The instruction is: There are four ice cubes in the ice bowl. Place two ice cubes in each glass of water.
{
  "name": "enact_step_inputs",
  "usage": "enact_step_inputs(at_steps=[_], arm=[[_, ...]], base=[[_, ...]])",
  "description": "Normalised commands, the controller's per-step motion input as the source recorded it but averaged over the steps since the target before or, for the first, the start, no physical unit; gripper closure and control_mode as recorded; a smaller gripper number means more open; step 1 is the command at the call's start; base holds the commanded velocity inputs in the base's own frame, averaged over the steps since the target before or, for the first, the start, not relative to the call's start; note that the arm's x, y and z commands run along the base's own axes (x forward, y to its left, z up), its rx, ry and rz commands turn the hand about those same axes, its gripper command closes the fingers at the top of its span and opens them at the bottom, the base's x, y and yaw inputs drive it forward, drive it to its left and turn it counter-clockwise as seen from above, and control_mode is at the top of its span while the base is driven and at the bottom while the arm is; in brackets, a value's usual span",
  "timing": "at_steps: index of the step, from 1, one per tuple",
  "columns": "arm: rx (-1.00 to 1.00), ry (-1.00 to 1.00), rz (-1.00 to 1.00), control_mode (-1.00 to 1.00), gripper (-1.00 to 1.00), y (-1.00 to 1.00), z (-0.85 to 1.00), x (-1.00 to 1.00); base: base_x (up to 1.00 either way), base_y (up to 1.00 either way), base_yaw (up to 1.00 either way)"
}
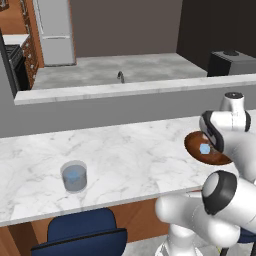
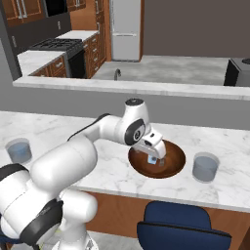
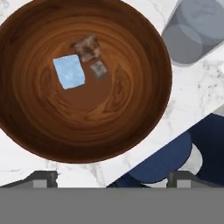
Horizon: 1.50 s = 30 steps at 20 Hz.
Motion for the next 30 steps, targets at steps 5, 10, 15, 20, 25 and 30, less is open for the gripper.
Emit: enact_step_inputs(at_steps=[5,10,15,20,25,30], arm=[[0.01,-0.19,0.1,-1.0,-1.0,0.0,-0.21,0.29],[0.0,-0.01,0.05,-1.0,-1.0,0.0,-0.04,0.2],[0.0,0.0,0.0,-1.0,-1.0,0.0,-0.09,0.07],[0.0,0.03,0.0,-1.0,-1.0,0.0,-0.16,0.03],[0.0,0.0,0.0,-1.0,-1.0,0.01,-0.24,0.13],[0.0,0.0,0.0,-1.0,-1.0,0.12,-0.21,0.28]], base=[[0.0,0.0,0.0],[0.0,0.0,0.0],[0.0,0.0,0.0],[0.0,0.0,0.0],[0.0,0.0,0.0],[0.0,0.0,0.0]])
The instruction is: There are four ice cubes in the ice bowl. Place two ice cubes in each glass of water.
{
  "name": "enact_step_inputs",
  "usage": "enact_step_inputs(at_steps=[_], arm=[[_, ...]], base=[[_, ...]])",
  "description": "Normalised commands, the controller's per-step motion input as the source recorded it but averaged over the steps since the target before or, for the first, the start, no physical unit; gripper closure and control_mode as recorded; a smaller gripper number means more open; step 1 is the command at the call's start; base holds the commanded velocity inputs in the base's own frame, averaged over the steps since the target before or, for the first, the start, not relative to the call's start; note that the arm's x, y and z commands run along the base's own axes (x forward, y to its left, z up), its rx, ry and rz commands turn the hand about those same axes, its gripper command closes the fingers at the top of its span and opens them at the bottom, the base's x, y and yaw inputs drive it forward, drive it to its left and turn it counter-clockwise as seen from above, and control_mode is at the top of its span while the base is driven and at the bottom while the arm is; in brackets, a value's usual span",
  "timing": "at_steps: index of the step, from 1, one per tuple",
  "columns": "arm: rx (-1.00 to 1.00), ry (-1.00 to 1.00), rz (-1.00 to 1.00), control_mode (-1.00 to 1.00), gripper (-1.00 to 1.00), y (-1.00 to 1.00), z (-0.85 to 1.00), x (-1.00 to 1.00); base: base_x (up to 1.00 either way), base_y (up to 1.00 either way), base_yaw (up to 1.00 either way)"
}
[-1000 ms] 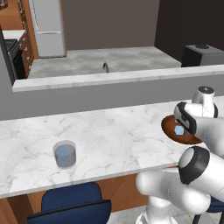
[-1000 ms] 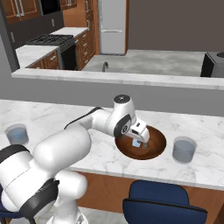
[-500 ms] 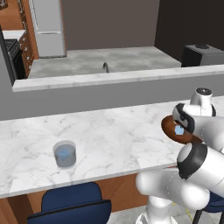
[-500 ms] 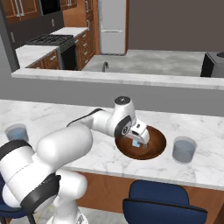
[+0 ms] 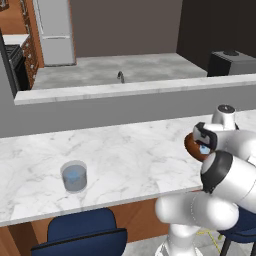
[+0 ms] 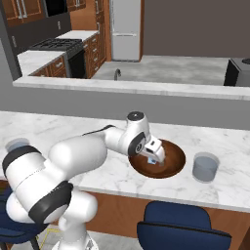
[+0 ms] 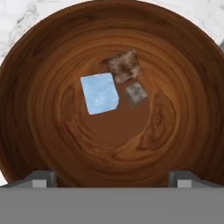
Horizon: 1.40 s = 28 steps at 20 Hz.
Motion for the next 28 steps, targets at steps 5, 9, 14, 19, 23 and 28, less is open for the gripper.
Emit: enact_step_inputs(at_steps=[5,9,14,19,23,28], arm=[[0.0,0.0,0.0,-1.0,-1.0,0.07,-0.08,0.38],[0.0,0.0,0.0,-1.0,-1.0,0.0,-0.17,0.29],[0.01,0.0,0.0,-1.0,-1.0,-0.07,-0.32,0.18],[0.02,0.0,0.0,-1.0,-1.0,-0.26,-0.37,0.0],[0.04,-0.03,0.0,-1.0,-1.0,-0.26,-0.06,0.05],[0.04,-0.02,0.0,-1.0,-1.0,0.0,0.0,0.22]], base=[[0.0,0.0,0.0],[0.0,0.0,0.0],[0.0,0.0,0.0],[0.0,0.0,0.0],[0.0,0.0,0.0],[0.0,0.0,0.0]])
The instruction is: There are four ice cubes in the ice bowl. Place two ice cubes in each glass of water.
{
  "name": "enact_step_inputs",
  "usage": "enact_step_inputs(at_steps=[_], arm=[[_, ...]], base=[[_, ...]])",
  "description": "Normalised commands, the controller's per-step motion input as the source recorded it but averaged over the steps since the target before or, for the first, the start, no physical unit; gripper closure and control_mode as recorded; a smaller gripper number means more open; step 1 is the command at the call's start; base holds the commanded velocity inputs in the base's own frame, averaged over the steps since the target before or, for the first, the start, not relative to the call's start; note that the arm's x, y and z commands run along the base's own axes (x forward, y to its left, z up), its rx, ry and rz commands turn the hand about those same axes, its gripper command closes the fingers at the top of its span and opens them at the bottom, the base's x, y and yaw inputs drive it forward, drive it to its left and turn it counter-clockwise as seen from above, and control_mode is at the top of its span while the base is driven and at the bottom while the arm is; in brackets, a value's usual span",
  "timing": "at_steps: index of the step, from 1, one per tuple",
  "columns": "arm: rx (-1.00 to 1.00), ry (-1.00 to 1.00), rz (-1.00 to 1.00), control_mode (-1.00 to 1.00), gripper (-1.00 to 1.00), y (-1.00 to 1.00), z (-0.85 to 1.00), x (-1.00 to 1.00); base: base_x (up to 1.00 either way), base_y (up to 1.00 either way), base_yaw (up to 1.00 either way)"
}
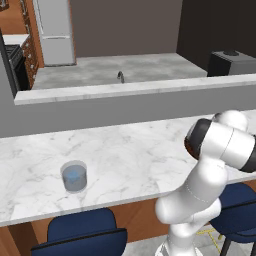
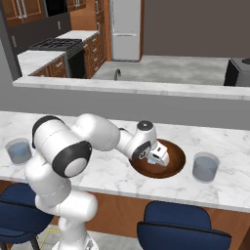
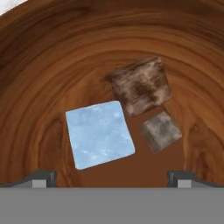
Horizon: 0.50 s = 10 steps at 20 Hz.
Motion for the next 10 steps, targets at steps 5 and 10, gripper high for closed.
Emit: enact_step_inputs(at_steps=[5,10], arm=[[0.02,0.0,0.0,-1.0,-1.0,0.0,-0.01,0.22],[0.0,0.0,0.0,-1.0,-1.0,0.0,-0.21,0.1]], base=[[0.0,0.0,0.0],[0.0,0.0,0.0]])
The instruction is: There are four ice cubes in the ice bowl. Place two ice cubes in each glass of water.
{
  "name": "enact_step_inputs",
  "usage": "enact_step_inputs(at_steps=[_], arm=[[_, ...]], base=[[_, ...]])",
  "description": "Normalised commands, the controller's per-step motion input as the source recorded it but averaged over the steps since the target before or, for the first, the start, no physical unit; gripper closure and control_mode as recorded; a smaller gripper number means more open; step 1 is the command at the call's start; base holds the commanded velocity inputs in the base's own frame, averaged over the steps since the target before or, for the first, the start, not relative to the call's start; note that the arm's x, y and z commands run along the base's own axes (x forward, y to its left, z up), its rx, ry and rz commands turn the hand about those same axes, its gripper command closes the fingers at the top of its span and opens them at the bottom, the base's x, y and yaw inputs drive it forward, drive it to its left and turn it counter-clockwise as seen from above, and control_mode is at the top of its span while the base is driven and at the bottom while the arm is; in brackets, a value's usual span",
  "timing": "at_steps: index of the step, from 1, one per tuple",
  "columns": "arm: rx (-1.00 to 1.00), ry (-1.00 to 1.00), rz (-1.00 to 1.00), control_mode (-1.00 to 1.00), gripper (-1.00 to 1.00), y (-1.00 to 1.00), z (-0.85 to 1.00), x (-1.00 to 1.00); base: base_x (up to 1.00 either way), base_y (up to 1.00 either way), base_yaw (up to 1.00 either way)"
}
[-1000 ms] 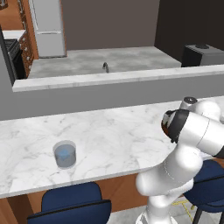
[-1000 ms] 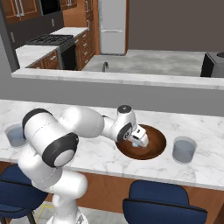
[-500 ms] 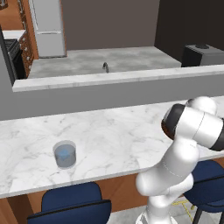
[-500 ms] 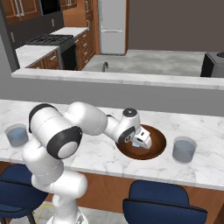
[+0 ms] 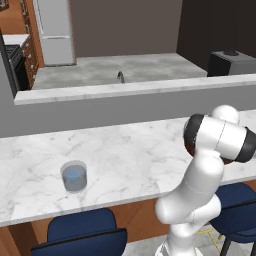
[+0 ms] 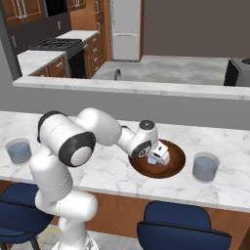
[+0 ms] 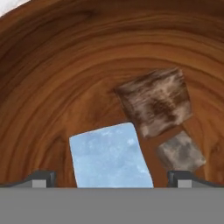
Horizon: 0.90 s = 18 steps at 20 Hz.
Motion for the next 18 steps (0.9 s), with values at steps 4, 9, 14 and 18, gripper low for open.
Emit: enact_step_inputs(at_steps=[4,9,14,18], arm=[[0.0,0.0,0.0,-1.0,-1.0,0.0,-0.3,0.03],[0.0,-0.02,0.0,-1.0,-1.0,0.0,-0.23,0.04],[0.0,-0.08,0.0,-1.0,1.0,0.0,-0.18,0.01],[0.0,-0.11,0.0,-1.0,1.0,0.0,-0.19,0.0]], base=[[0.0,0.0,0.0],[0.0,0.0,0.0],[0.0,0.0,0.0],[0.0,0.0,0.0]])
